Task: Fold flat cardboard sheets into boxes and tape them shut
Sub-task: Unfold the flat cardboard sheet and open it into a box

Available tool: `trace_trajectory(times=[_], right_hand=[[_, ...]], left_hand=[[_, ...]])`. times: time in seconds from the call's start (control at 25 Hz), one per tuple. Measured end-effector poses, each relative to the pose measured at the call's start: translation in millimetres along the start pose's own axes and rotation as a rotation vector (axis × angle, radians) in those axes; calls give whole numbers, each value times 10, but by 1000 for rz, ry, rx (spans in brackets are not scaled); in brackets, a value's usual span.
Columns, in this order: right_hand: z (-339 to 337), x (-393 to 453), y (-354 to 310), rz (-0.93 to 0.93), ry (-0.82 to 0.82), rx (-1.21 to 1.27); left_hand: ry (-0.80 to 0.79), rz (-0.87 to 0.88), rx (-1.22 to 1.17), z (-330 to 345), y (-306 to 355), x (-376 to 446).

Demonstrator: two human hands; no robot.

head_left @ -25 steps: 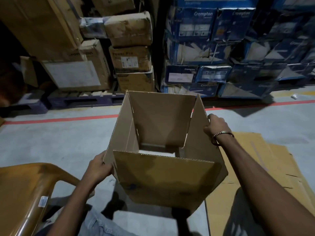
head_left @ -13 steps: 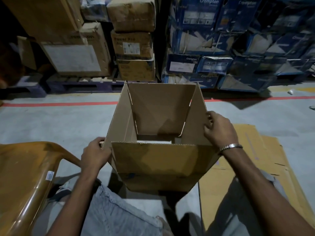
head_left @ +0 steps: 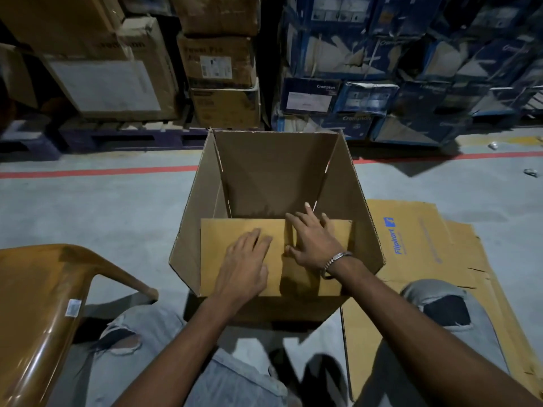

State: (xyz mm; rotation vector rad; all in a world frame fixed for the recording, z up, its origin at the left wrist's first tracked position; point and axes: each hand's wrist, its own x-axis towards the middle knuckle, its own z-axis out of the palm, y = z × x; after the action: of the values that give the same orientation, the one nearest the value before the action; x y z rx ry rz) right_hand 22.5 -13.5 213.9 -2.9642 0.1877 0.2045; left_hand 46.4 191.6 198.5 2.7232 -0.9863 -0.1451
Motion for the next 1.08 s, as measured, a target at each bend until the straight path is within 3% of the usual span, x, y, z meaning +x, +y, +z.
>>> trace_trajectory(times=[0.12, 0.32, 0.4, 0.6, 0.72, 0.88, 1.0, 1.08], right_hand=[[106, 199, -42, 38, -3, 8], [184, 678, -159, 187, -14, 211], [113, 935, -111, 163, -57, 151], [-523, 1883, 179, 171, 191, -93], [-687, 2186, 292, 214, 183, -132], [-320, 1826, 247, 218, 254, -127], [256, 1304, 75, 192, 169, -12], [594, 1102, -11, 212, 106, 18]], left_hand=[[-131, -84, 9, 211, -114, 86], [-218, -121, -42, 393, -297, 132], [-232, -99, -54, 443, -395, 164], [-167, -97, -74, 410, -471, 308], [-152, -100, -71, 431, -425, 408], [-152, -118, -45, 458, -481, 456], [-137, -142, -57, 420, -493, 437], [-12, -141, -38, 266, -440, 442]])
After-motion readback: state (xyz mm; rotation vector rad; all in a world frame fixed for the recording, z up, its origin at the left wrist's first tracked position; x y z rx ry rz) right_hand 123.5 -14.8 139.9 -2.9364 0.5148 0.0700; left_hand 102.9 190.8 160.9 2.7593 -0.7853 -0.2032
